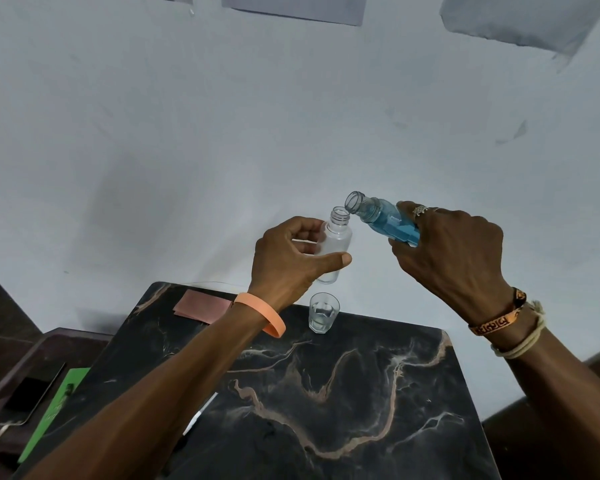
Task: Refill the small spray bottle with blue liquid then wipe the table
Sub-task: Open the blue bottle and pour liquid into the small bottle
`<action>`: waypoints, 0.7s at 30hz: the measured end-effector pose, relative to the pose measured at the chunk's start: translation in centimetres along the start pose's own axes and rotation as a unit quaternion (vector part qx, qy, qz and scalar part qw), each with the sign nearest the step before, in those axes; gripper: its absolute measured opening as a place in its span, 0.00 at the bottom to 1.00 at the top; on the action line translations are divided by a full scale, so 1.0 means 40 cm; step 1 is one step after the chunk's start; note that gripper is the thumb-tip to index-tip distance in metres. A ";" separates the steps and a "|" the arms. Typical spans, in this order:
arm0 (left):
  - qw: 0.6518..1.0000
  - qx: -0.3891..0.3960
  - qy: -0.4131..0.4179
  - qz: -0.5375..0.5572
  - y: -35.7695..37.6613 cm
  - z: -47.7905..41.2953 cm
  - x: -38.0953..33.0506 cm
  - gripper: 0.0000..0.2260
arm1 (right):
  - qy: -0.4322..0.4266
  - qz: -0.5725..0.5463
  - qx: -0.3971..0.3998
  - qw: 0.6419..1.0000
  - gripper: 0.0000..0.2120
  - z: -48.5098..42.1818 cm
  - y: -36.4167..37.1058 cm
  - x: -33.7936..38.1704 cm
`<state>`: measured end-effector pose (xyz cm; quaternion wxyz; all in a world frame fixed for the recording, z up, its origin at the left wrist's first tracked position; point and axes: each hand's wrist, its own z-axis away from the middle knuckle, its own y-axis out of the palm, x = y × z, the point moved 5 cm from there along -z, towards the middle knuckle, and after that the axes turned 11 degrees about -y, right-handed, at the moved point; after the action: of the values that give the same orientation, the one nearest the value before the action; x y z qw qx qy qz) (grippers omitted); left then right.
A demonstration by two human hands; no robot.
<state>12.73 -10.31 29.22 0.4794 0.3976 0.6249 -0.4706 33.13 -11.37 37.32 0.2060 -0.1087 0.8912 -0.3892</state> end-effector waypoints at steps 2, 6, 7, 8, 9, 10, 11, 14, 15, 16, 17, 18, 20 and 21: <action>1.000 0.001 -0.001 -0.002 0.001 0.001 0.001 0.24 | -0.001 0.007 -0.001 1.000 0.20 0.000 -0.001 0.000; 1.000 0.001 -0.001 0.005 0.001 0.002 0.001 0.24 | -0.003 0.009 -0.004 1.000 0.20 -0.002 -0.004 -0.002; 1.000 0.001 -0.001 0.005 0.001 0.002 0.001 0.24 | -0.003 0.011 -0.003 1.000 0.19 -0.003 -0.004 -0.003; 1.000 0.001 -0.001 0.005 0.002 0.002 0.000 0.24 | -0.003 0.015 -0.002 1.000 0.19 -0.003 -0.005 -0.003; 1.000 0.001 -0.002 0.006 0.002 0.001 0.000 0.24 | -0.004 0.020 0.001 1.000 0.19 -0.004 -0.005 -0.003; 1.000 0.001 -0.003 0.006 0.003 0.001 0.001 0.24 | -0.005 0.024 0.002 1.000 0.20 -0.004 -0.005 -0.002; 1.000 0.001 -0.004 0.007 0.004 0.001 0.002 0.24 | -0.006 0.027 0.003 1.000 0.19 -0.004 -0.005 -0.002; 1.000 -0.002 -0.007 0.016 0.004 0.002 0.008 0.24 | -0.010 0.026 0.000 1.000 0.19 -0.005 -0.005 -0.002; 1.000 -0.003 -0.008 0.017 0.004 0.002 0.010 0.24 | -0.012 0.027 0.002 1.000 0.19 -0.004 -0.004 -0.002; 1.000 -0.003 -0.007 0.017 0.004 0.002 0.011 0.24 | -0.013 0.029 0.004 1.000 0.20 -0.004 -0.003 -0.002; 1.000 -0.002 -0.007 0.017 0.005 0.002 0.011 0.24 | -0.014 0.029 0.005 0.999 0.20 -0.003 -0.003 -0.002; 1.000 -0.002 -0.007 0.018 0.005 0.002 0.012 0.24 | -0.014 0.028 0.007 0.999 0.20 -0.003 -0.003 -0.002; 1.000 -0.002 -0.008 0.018 0.006 0.002 0.012 0.24 | -0.014 0.026 0.011 0.999 0.20 -0.003 -0.001 -0.003; 1.000 -0.002 -0.008 0.018 0.006 0.002 0.012 0.24 | -0.014 0.027 0.013 0.999 0.20 -0.003 -0.001 -0.004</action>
<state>12.88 -10.29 28.68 0.4931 0.4042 0.6150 -0.4639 33.21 -11.28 37.48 0.2304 -0.0873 0.8856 -0.3937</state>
